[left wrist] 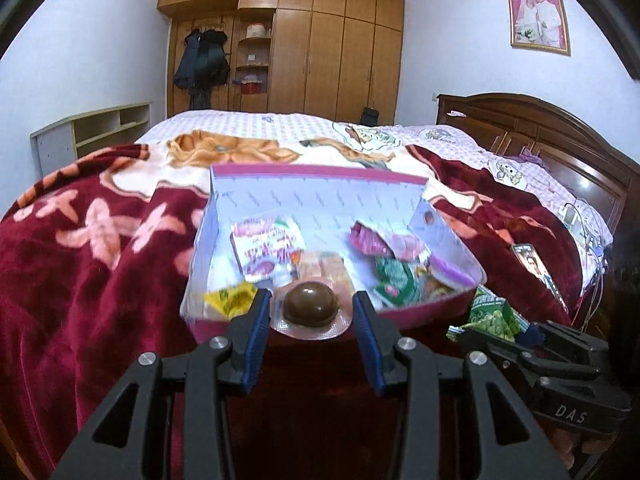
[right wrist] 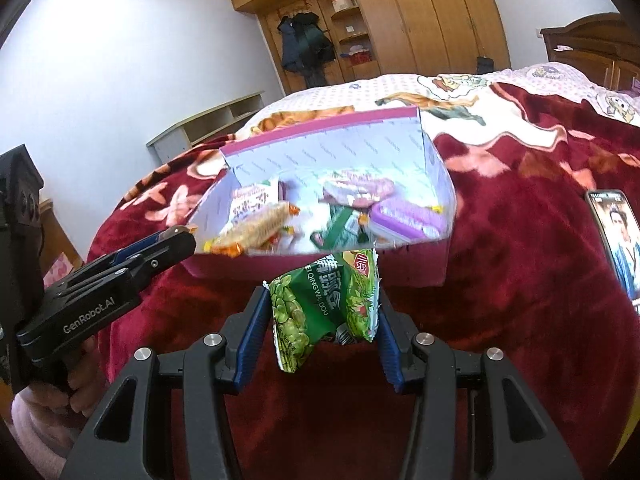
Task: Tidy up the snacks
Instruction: 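Carry the chocolate candy and green pouch over the pink box with both tools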
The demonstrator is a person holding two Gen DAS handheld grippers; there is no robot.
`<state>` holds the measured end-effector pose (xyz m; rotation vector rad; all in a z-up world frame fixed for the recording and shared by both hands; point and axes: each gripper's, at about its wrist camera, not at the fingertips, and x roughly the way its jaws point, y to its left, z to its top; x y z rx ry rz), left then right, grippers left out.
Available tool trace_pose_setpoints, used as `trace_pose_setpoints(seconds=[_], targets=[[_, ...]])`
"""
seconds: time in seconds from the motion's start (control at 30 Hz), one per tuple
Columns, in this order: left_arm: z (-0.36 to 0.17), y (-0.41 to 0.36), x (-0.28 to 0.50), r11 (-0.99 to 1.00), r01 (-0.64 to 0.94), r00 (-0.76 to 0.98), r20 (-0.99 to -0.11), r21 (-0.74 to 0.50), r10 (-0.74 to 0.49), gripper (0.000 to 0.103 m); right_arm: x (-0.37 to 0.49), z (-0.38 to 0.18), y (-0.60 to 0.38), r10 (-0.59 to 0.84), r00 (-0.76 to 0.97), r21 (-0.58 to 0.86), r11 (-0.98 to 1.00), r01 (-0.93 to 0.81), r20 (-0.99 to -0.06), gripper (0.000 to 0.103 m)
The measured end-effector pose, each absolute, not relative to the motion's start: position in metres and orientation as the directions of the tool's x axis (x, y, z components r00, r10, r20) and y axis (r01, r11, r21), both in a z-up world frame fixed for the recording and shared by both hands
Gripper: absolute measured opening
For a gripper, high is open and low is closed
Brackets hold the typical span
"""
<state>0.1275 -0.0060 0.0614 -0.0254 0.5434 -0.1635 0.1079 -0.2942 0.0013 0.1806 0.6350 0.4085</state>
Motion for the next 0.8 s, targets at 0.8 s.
trace_pose_setpoints(seconds=[0.8], targets=[[0.065,-0.009,0.213,0.988,0.141,0.838,-0.524,-0.066,-0.155,0.043,0.188,0.030,-0.284,0.376,0.759,0.219,0.926,-0.306,-0.531,0.051]])
